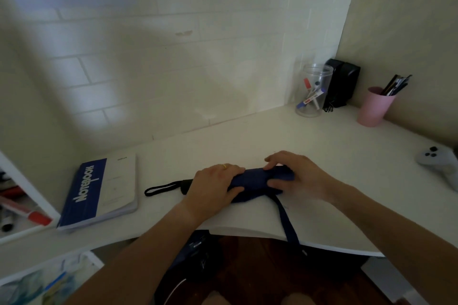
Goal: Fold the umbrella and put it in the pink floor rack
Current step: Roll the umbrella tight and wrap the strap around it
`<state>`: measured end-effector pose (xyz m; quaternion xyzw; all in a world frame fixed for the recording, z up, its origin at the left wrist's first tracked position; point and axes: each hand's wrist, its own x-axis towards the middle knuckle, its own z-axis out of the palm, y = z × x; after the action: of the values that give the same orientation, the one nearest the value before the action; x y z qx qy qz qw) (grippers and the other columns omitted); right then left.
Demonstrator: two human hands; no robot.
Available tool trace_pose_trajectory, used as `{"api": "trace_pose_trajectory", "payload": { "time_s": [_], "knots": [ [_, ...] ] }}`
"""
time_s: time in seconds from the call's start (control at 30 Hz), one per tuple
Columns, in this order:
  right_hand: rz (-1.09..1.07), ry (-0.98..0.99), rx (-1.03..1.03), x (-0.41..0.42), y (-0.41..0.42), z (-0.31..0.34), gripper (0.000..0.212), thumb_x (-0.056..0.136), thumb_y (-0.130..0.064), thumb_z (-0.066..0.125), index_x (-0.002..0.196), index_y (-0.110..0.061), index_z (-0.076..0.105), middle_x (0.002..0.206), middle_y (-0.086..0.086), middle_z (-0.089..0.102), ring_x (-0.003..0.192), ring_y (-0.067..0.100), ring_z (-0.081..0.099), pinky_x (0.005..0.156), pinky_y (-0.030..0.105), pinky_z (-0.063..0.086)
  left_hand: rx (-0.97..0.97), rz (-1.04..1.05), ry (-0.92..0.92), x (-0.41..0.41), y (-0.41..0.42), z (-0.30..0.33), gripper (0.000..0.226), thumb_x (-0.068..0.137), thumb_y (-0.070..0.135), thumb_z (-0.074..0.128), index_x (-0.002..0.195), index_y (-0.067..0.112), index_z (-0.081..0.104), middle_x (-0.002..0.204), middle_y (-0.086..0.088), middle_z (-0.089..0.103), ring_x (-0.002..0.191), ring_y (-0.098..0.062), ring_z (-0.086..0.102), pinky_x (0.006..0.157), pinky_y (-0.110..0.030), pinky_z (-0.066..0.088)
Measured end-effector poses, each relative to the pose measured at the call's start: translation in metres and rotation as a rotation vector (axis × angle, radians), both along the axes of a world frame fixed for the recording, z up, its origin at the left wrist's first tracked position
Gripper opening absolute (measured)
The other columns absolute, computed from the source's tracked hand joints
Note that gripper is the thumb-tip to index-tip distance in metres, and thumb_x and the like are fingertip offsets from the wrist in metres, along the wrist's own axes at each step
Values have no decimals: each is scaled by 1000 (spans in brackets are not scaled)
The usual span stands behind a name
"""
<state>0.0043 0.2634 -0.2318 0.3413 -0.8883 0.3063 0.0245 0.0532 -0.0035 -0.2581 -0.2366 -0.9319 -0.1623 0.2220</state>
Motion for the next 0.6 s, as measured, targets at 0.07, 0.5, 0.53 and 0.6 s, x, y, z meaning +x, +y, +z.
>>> {"api": "trace_pose_trajectory", "payload": {
  "time_s": [0.07, 0.5, 0.53, 0.6],
  "knots": [
    [1, -95, -23, -1, 1, 4, 23, 84, -20, 77, 104, -26, 67, 114, -9, 69, 104, 6, 65, 92, 34, 54, -44, 11, 64, 4, 6, -1, 37, 79, 27, 83, 113, 20, 69, 101, -1, 72, 83, -22, 69, 63, -34, 53],
    [-313, 377, 61, 100, -4, -36, 53, 83, -52, 71, 125, -21, 65, 139, -1, 58, 126, 17, 53, 100, 37, 51, 87, -30, -430, 11, -4, 24, 36, 91, 42, 69, 121, 44, 50, 112, 8, 72, 92, -14, 65, 82, -40, 56],
    [-365, 385, 86, 115, -3, -43, 60, 80, -59, 70, 124, -19, 66, 133, 0, 60, 121, 19, 55, 96, 37, 52, 99, -15, -417, 12, -3, 21, 39, 90, 43, 70, 125, 42, 52, 116, 9, 71, 98, -13, 64, 85, -39, 55],
    [-420, 396, 168, 135, -1, -56, 58, 75, -57, 74, 116, -16, 70, 117, 1, 65, 105, 23, 60, 84, 37, 54, 115, 7, -396, 13, -1, 18, 39, 91, 44, 69, 128, 39, 57, 121, 10, 68, 106, -12, 61, 91, -37, 52]
  ]
}}
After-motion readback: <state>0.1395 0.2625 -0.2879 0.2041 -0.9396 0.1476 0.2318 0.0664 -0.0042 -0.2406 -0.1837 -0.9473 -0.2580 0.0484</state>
